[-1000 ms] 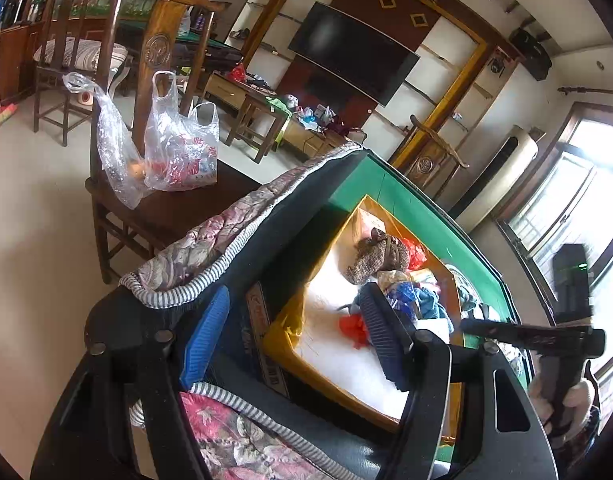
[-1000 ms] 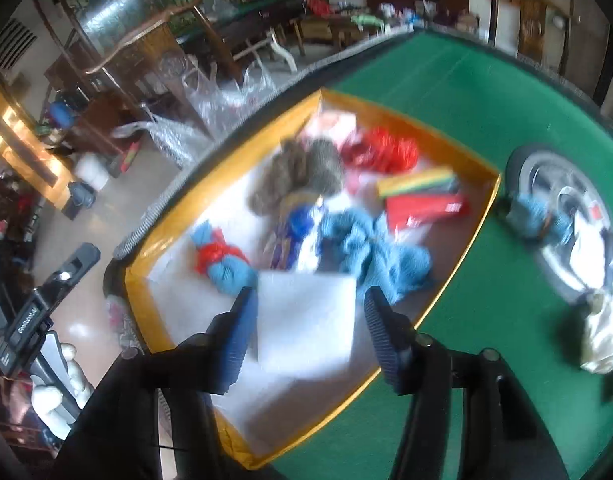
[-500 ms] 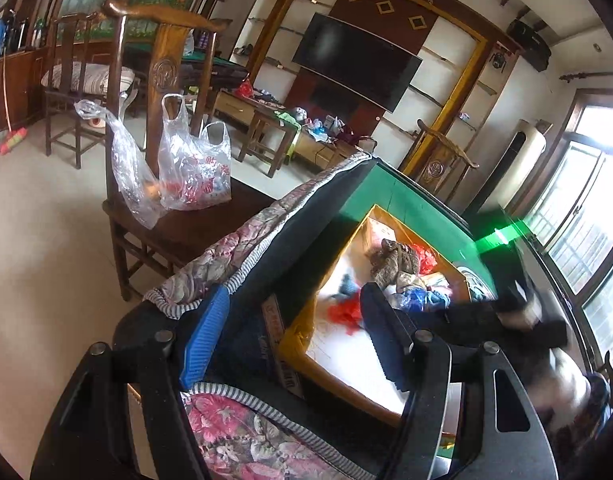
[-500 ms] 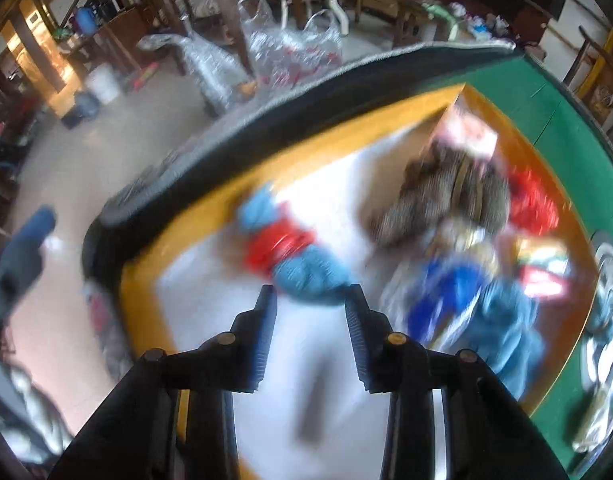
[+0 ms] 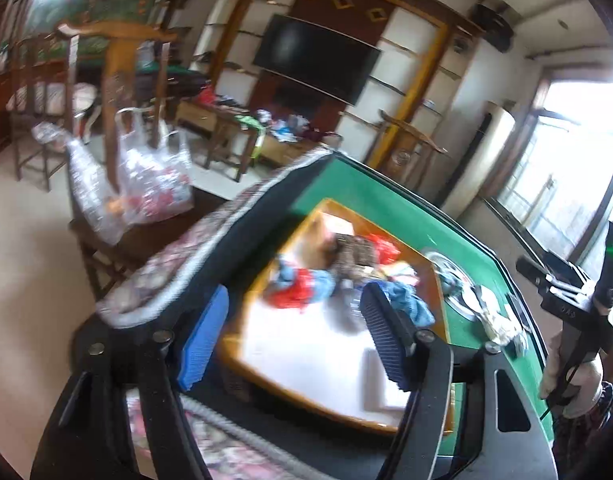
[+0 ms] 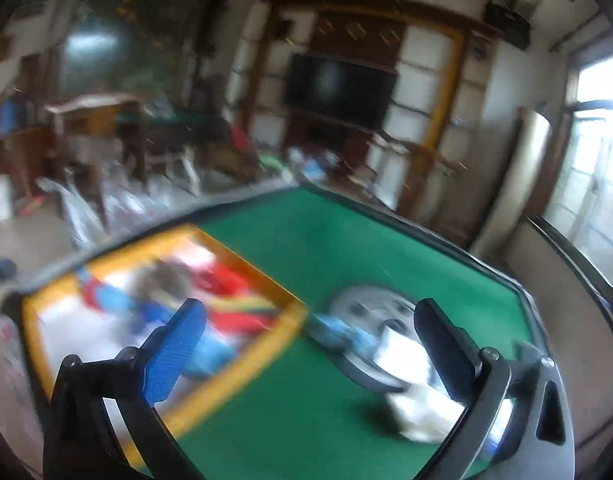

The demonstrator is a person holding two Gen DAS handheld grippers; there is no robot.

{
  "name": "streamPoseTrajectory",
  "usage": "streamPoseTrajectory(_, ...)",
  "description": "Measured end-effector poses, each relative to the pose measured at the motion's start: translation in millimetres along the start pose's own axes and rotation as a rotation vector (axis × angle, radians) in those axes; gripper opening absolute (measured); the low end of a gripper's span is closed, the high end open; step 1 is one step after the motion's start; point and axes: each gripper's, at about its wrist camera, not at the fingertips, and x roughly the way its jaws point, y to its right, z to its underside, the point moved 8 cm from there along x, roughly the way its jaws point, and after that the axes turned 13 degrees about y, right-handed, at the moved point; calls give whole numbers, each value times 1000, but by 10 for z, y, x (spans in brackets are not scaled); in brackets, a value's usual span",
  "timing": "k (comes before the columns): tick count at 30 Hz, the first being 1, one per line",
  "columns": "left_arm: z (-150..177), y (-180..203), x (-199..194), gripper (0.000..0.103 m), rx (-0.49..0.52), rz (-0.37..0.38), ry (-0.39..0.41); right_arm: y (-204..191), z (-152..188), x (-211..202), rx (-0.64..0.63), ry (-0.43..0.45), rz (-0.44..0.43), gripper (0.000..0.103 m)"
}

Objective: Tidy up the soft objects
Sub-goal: 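Move both tools back over the pile, left tool reaching the blue cloth bundle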

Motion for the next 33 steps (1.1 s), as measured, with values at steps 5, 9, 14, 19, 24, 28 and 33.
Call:
streamPoseTrajectory(5, 78, 529, 75, 74, 82, 59, -35, 1140, 614, -41, 186, -133, 148, 102)
streamPoseTrajectory(9, 169, 1037, 94, 74, 153, 113, -62, 1915, 943, -124, 399, -139, 221, 102)
streamPoseTrajectory(14, 384, 1760, 231, 74, 171, 248, -186, 2589, 1327, -111, 640, -113, 290, 102)
streamPoseTrajectory(19, 790, 2446, 507, 74, 178, 330, -375, 2849, 1642, -116, 738, -120, 301, 102)
streamPoseTrajectory(24, 1041, 3008, 792, 74, 208, 376, -460, 2921, 1720, -182, 786, -111, 282, 102)
streamPoseTrajectory(28, 1000, 3315, 1205, 74, 225, 358, -456, 2901, 1724, -173, 806, -91, 271, 102)
streamPoseTrajectory(33, 821, 3353, 1893, 74, 292, 240, -429, 2928, 1760, -165, 843, -80, 267, 102)
